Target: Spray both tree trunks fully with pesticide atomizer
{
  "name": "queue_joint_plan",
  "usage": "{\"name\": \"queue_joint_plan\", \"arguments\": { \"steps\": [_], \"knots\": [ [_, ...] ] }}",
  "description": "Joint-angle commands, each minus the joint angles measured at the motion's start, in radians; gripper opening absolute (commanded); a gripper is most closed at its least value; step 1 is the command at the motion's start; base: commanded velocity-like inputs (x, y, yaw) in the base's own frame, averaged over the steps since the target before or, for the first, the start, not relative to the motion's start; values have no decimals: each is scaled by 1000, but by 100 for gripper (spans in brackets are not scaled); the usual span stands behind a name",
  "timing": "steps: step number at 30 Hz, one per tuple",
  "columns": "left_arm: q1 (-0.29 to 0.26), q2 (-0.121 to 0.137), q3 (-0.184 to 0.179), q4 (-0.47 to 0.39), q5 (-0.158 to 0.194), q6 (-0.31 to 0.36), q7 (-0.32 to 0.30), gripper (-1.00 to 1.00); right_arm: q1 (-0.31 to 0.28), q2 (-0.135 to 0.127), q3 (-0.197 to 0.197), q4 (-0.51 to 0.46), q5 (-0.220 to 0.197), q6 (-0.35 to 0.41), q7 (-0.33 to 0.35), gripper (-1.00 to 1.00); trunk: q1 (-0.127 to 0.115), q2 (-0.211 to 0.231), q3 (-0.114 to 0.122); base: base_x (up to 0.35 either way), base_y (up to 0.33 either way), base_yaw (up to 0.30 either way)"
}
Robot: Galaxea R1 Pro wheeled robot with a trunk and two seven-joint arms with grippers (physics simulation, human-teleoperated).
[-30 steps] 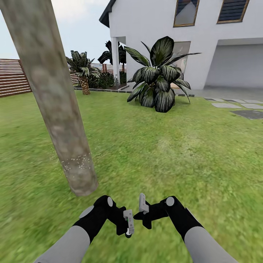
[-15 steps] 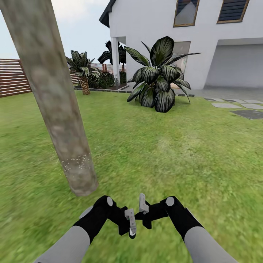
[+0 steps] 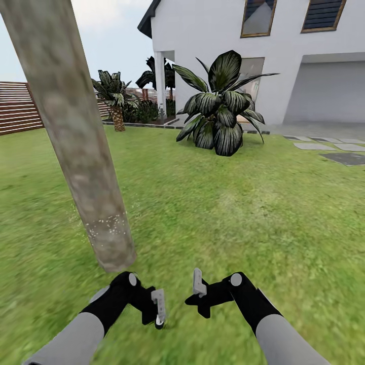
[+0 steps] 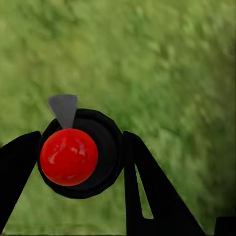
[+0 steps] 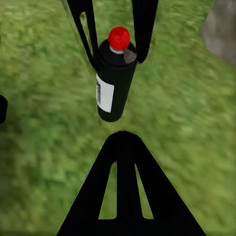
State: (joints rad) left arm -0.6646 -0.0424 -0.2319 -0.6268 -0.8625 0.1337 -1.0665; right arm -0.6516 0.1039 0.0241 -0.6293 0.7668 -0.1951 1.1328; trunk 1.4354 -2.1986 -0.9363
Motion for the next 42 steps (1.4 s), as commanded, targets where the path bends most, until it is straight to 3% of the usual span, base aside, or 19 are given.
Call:
{"name": "queue_joint_plan", "arguments": {
  "steps": [1,7,8,11,15,17,20,22,25,27,29,30,31,33,34,35,37,39,42],
  "knots": [
    [1,12,0,-2,3,11,-6,-100,0,0,-1,-1,9,-10,1,-100,0,0,-1,0,0,0],
    [9,92,0,-1,5,8,-9,-100,0,0,-1,2,11,-10,-1,-100,0,0,-1,0,0,0],
    [10,106,1,-1,6,8,-9,-100,0,0,-1,2,11,-10,-1,100,0,0,-1,0,0,0],
    [11,142,2,-1,9,8,-9,-100,0,-1,-2,2,11,-10,-3,100,0,0,-1,0,0,0],
    [11,153,3,0,11,10,1,-100,0,-10,-9,5,12,-13,-18,100,0,0,-1,0,0,0],
    [12,153,23,1,11,11,26,-100,3,-39,-22,14,12,-14,-101,100,0,0,-1,0,0,0],
    [14,145,125,16,13,12,132,-100,7,-111,-37,107,11,-15,-318,100,0,0,-1,0,0,0],
    [15,141,198,67,13,13,219,-100,8,-166,-42,245,2,-23,-467,100,0,0,-1,0,0,0],
    [16,140,310,173,28,13,366,-100,11,-207,-71,479,-106,-72,-741,100,0,0,-1,0,0,0],
    [16,142,386,235,54,13,459,-100,27,-212,-78,561,-191,-97,-942,100,0,0,-1,0,0,0],
    [19,142,454,289,88,13,555,-100,74,-208,-80,584,-279,-137,-1132,100,0,0,-1,0,0,0],
    [26,141,496,329,114,12,628,-100,105,-203,-81,592,-349,-173,-1246,100,0,0,-1,0,0,0],
    [38,140,536,359,150,11,704,-100,126,-197,-82,597,-419,-205,-1317,100,0,0,-1,0,0,0],
    [77,139,596,383,243,-14,829,-100,158,-191,-82,600,-511,-233,-1372,100,0,0,-1,0,0,0],
    [96,139,607,387,278,-47,860,-100,164,-190,-82,600,-528,-237,-1379,100,0,0,-1,0,0,0],
    [148,139,619,390,343,-164,913,-100,173,-189,-82,601,-547,-241,-1386,100,0,0,-1,0,0,0],
    [210,139,626,393,402,-278,977,-100,180,-187,-81,600,-557,-243,-1389,100,0,0,-1,0,0,0],
    [241,140,628,395,427,-312,1006,-100,181,-180,-81,601,-557,-244,-1392,100,0,0,-1,0,0,0],
    [298,140,629,394,504,-354,1018,-100,222,-136,-80,604,-555,-241,-1391,100,0,0,-1,0,0,0]
  ]
}}
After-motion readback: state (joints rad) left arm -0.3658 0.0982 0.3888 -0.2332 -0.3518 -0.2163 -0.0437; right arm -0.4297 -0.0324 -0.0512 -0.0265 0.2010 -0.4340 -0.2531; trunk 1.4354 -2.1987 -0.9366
